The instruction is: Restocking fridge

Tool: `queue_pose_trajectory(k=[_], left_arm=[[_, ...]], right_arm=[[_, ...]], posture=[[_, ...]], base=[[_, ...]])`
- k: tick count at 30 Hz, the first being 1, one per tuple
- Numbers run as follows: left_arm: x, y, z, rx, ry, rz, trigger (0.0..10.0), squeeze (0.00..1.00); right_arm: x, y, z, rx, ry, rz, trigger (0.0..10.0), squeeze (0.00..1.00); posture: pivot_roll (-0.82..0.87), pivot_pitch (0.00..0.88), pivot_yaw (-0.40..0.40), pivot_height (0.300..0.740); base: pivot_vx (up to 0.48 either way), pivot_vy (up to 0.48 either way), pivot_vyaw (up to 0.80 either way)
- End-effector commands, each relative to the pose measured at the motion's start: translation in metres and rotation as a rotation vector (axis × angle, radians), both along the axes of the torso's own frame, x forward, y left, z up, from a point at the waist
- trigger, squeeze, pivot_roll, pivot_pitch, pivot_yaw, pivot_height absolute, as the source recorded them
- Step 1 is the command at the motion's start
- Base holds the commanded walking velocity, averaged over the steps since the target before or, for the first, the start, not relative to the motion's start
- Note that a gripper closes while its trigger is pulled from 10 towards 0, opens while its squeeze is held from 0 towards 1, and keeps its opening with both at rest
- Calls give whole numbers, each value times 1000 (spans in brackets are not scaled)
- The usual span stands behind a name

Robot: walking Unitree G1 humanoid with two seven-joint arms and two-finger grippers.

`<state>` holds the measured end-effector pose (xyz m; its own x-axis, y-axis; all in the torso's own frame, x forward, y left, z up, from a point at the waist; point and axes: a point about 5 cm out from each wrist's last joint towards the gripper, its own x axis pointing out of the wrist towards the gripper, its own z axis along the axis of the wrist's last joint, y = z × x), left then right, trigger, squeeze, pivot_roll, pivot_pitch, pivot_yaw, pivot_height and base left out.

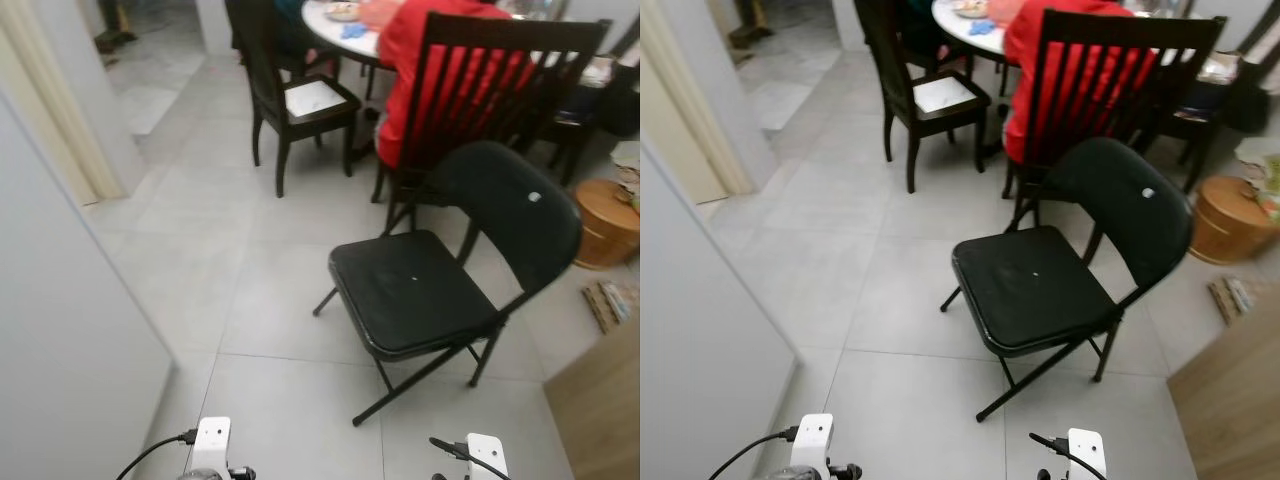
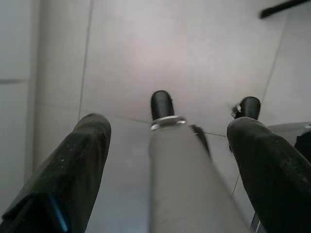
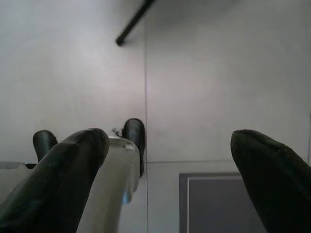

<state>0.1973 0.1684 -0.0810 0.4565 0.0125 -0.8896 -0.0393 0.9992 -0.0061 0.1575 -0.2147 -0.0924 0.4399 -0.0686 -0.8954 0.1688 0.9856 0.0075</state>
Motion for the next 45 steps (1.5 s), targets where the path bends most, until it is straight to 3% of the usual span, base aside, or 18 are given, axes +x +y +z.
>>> queue_pose_trajectory(k=[1, 45], left_arm=[[-6, 1, -3, -4, 20, 17, 10000, 0], [-8, 5, -4, 10, 15, 15, 10000, 0]], right_arm=[[-1, 0, 0, -6, 5, 5, 10000, 0], [-3, 3, -2, -5, 10, 19, 10000, 0]], posture=[[-163, 0, 3, 740], [-174, 0, 22, 740]], base=[[0, 0, 800], [0, 0, 800]])
